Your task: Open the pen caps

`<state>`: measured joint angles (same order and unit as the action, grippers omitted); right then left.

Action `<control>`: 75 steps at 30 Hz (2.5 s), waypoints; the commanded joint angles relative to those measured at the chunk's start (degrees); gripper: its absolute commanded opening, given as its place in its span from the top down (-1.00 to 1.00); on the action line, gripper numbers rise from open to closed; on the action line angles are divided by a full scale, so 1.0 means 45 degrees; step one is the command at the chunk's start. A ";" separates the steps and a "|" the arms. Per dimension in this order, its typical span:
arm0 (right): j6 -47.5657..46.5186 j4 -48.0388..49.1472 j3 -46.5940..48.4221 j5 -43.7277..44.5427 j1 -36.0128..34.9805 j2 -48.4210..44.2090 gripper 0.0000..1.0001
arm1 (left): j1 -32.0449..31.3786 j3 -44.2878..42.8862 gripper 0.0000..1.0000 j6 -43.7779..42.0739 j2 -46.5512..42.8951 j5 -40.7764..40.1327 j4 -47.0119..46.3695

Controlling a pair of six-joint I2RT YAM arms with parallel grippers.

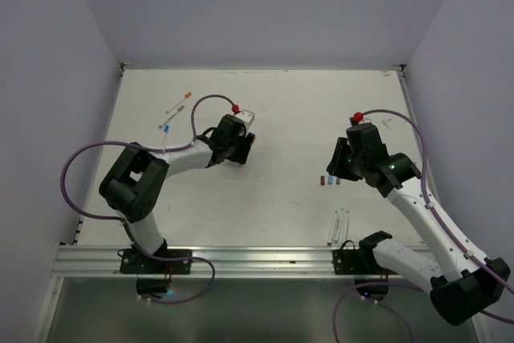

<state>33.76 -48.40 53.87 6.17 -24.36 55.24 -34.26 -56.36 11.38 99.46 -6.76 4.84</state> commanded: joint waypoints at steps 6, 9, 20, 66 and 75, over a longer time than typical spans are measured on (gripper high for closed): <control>-0.0236 0.0502 -0.0310 -0.0317 0.0042 -0.0049 0.31 | -0.0004 0.0356 -0.08 0.0206 0.0436 -0.0079 -0.0568; -0.0275 0.0541 -0.0330 -0.0298 0.0042 -0.0030 0.31 | -0.0023 0.0376 0.09 0.0206 0.0495 0.0038 -0.0588; -0.0256 0.1068 -0.0583 -0.0921 0.0023 0.0302 0.31 | -0.0004 0.0279 1.00 0.0496 0.0672 -0.0036 0.0071; 0.4861 1.3725 -0.3865 -0.5631 -0.1012 0.2372 -0.06 | -0.2250 0.5864 1.00 0.6690 -0.7708 0.5663 -0.5236; 0.5017 1.4291 -0.3904 -0.5571 -0.1227 0.2821 0.21 | -0.2250 0.5747 1.00 0.6671 -0.7669 0.5858 -0.5236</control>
<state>55.86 12.08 35.24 -19.20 -29.34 67.57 -44.07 -30.09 41.01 66.08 17.91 -15.84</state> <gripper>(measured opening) 0.407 0.035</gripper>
